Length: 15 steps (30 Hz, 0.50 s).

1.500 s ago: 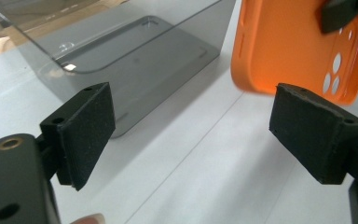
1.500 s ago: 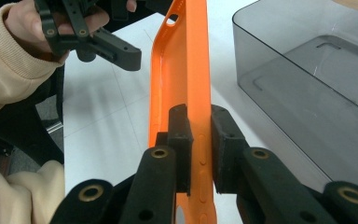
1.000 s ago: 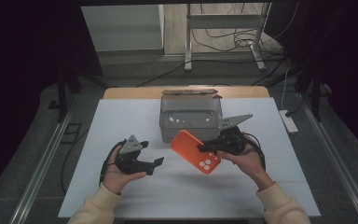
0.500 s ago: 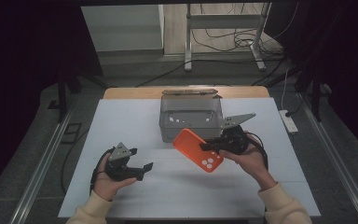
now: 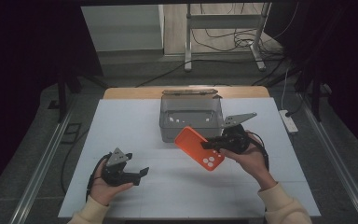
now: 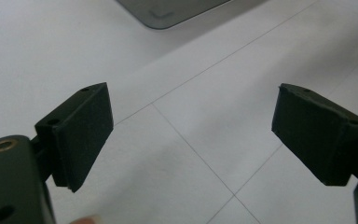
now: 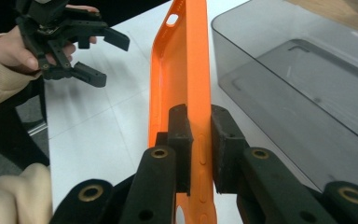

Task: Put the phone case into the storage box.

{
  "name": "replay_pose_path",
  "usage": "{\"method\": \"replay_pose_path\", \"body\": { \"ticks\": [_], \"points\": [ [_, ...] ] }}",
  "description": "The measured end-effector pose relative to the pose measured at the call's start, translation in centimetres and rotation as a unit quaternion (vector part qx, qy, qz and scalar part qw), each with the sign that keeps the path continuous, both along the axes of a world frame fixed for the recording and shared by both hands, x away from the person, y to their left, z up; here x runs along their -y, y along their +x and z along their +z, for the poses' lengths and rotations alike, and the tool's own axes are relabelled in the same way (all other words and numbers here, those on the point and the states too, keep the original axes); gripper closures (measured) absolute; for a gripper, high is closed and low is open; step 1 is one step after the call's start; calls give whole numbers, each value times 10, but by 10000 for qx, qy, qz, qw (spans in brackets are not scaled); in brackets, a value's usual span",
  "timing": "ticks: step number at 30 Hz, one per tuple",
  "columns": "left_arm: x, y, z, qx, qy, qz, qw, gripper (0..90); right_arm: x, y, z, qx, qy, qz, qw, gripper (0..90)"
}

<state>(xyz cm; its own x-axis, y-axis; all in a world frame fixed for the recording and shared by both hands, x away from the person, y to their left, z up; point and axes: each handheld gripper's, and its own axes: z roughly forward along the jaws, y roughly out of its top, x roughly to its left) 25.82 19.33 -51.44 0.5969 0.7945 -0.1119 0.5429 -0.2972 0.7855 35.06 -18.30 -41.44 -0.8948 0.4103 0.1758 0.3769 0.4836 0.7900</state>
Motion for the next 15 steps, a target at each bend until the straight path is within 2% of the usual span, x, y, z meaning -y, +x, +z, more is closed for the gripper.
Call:
{"method": "replay_pose_path", "body": {
  "ticks": [8,11,15],
  "points": [
    [1,2,-1,-17,11,-24,10000,121,-1,0,1,26,-112,-204,9997,802],
    [1,2,-1,-39,4,-51,10000,120,-1,-1,3,143,-182,-297,9993,803],
    [1,1,0,14,6,-30,10000,120,0,-2,6,177,-163,-374,9990,803]
  ]
}}
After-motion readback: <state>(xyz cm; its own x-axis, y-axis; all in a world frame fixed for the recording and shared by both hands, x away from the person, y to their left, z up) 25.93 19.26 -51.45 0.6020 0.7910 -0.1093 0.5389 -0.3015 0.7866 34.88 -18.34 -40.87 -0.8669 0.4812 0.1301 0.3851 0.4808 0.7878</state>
